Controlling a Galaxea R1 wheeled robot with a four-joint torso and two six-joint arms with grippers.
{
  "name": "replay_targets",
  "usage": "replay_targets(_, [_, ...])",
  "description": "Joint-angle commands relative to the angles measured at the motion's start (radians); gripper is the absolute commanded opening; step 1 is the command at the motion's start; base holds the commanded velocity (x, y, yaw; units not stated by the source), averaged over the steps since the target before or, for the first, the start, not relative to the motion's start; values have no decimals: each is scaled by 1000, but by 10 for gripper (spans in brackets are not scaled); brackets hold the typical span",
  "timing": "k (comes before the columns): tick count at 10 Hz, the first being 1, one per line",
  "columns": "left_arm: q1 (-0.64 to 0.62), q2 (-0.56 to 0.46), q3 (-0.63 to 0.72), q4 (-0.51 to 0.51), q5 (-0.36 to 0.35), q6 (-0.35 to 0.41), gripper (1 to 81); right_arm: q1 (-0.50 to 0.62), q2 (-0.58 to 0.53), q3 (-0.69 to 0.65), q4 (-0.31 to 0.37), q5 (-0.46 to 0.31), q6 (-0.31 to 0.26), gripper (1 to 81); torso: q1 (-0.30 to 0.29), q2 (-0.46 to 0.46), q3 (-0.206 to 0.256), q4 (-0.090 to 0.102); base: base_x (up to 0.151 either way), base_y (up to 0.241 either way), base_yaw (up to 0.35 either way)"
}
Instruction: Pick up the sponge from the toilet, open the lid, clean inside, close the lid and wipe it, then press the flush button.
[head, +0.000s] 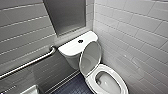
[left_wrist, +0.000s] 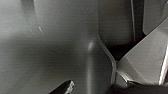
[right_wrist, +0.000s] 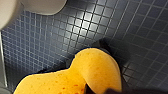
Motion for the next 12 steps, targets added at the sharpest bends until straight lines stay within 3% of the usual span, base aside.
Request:
replay_targets(1, [-36, -29, 6, -1, -53, 1, 811, -171, 106, -53, -224, 23, -37, 10, 0, 0, 0, 0, 0, 0, 0])
replay_targets(2, [-52, -31, 6, 0, -85, 1, 811, -213, 154, -107, -241, 79, -37, 10, -64, 100, 0, 0, 0, 0, 0])
replay_targets(4, [-78, -36, 6, 0, -99, 3, 811, -271, 212, -170, -248, 118, -37, 10, -71, 110, 0, 0, 0, 0, 0])
replay_targets(7, [-128, -52, 6, -1, -133, 1, 811, -305, 294, -251, -253, 141, -37, 10, -132, 204, 0, 0, 0, 0, 0])
replay_targets(8, [-139, -56, 6, 0, -145, 1, 811, -309, 315, -270, -253, 147, -37, 10, -155, 239, 36, 0, 0, 0, 0])
replay_targets(9, [-140, -56, 2, 0, -145, 1, 811, -311, 330, -282, -254, 149, -37, 10, -113, 176, 43, 0, 0, 0, 0])
replay_targets(10, [-133, -51, -6, 6, -135, 1, 811, -314, 344, -296, -256, 149, -37, 10, -131, 203, 10, 0, 0, 0, 0])
replay_targets(12, [-118, -22, -90, 11, -135, 5, 811, -311, 369, -310, -265, 149, -37, 10, -142, 219, 15, 0, 0, 0, 0])
